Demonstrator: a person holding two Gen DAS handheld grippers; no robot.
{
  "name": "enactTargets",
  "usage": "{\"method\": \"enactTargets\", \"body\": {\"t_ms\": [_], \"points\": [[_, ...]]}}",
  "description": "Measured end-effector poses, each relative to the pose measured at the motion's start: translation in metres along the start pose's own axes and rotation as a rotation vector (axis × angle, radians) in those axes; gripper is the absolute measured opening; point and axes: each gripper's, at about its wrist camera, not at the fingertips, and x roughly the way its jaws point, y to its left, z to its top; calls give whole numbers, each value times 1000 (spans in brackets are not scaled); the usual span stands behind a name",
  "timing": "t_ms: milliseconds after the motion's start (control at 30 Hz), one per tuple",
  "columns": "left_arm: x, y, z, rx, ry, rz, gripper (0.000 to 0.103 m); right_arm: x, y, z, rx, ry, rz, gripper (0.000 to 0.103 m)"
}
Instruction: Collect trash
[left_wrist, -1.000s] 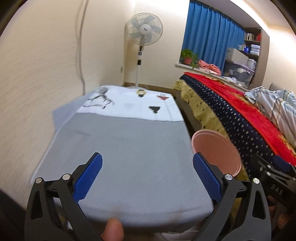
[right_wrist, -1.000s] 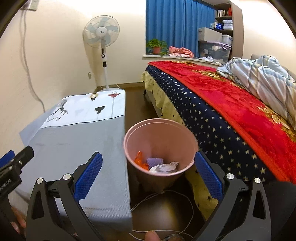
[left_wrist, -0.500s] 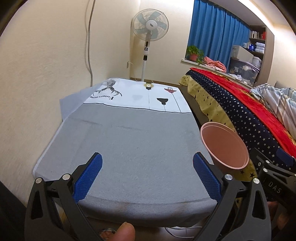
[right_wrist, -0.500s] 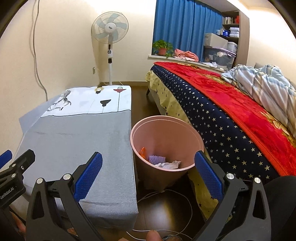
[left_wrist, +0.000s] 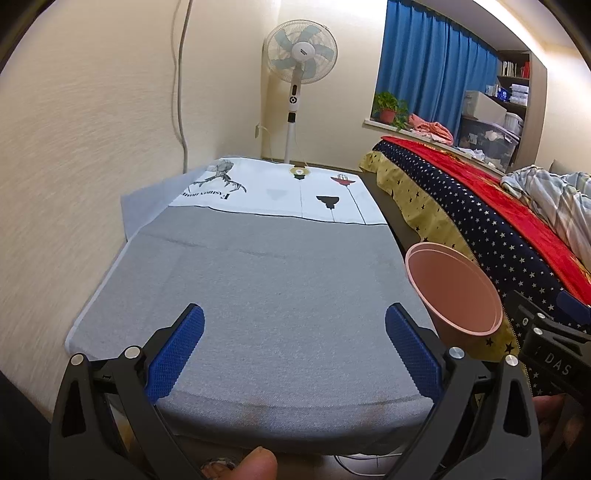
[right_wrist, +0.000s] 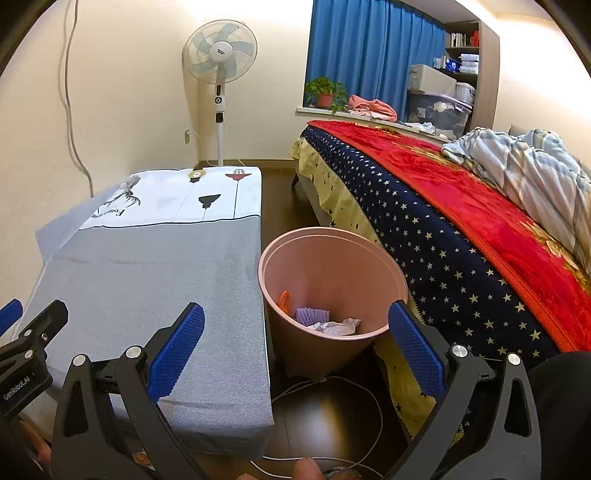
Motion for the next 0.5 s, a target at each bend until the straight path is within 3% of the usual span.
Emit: {"method": "enactTargets", "body": {"t_ms": [500], "points": [[-2,0,-2,7,-9,-16,95,2,-2,-2,0,1,-2,98]]}}
